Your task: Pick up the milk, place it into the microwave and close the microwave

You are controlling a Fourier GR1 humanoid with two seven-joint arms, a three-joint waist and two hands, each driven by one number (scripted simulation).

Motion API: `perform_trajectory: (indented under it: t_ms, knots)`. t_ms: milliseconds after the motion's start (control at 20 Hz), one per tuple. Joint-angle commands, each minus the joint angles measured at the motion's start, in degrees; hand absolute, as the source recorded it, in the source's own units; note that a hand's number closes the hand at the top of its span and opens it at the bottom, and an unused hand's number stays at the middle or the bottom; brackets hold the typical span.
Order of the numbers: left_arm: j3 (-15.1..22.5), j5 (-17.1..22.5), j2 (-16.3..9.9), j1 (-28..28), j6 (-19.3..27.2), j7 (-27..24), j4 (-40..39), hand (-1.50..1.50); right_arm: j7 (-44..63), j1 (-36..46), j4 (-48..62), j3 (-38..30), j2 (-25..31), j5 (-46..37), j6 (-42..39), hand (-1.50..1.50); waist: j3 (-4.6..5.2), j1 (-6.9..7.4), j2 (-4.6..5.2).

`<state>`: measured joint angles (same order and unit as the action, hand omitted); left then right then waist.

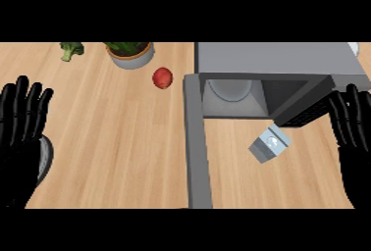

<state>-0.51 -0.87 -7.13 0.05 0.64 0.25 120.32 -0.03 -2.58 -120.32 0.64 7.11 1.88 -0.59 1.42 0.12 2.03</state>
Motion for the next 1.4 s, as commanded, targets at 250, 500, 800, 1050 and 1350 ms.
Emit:
perform_trajectory:
  t_ms: [250, 500, 800, 1050, 1350]
  knots:
    - [-1.9, 3.6, -0.9, -0.3, -5.4, -6.4, -5.5, -1.5, 1.1, 3.6, -0.2, 3.9, 0.9, -6.3, -1.4, -1.5, -1.4, -0.08, -2.01]
    - [4.6, 4.3, 6.3, 1.1, -0.7, 1.6, -5.0, -1.5, 7.2, -7.2, -8.2, 6.2, 1.0, 0.4, -5.2, -1.5, -1.42, -0.41, -2.11]
    - [14.6, 1.9, 7.1, 11.7, 2.3, -6.3, -5.5, -1.5, 0.8, -13.8, -5.1, 9.7, -1.1, -3.9, -5.8, -1.5, -1.41, -0.14, -2.11]
    - [18.7, -0.6, 7.1, 12.0, 6.9, -7.2, -5.8, -1.5, -7.7, -23.0, -3.8, 8.5, -0.6, -6.2, -7.9, -1.5, -1.42, -0.38, -2.12]
    - [23.9, -2.4, 6.5, 16.4, 9.3, -8.9, -3.1, -1.5, -15.0, -17.9, 8.6, 4.8, -1.1, -7.3, -7.9, -1.5, -1.43, -0.01, -2.08]
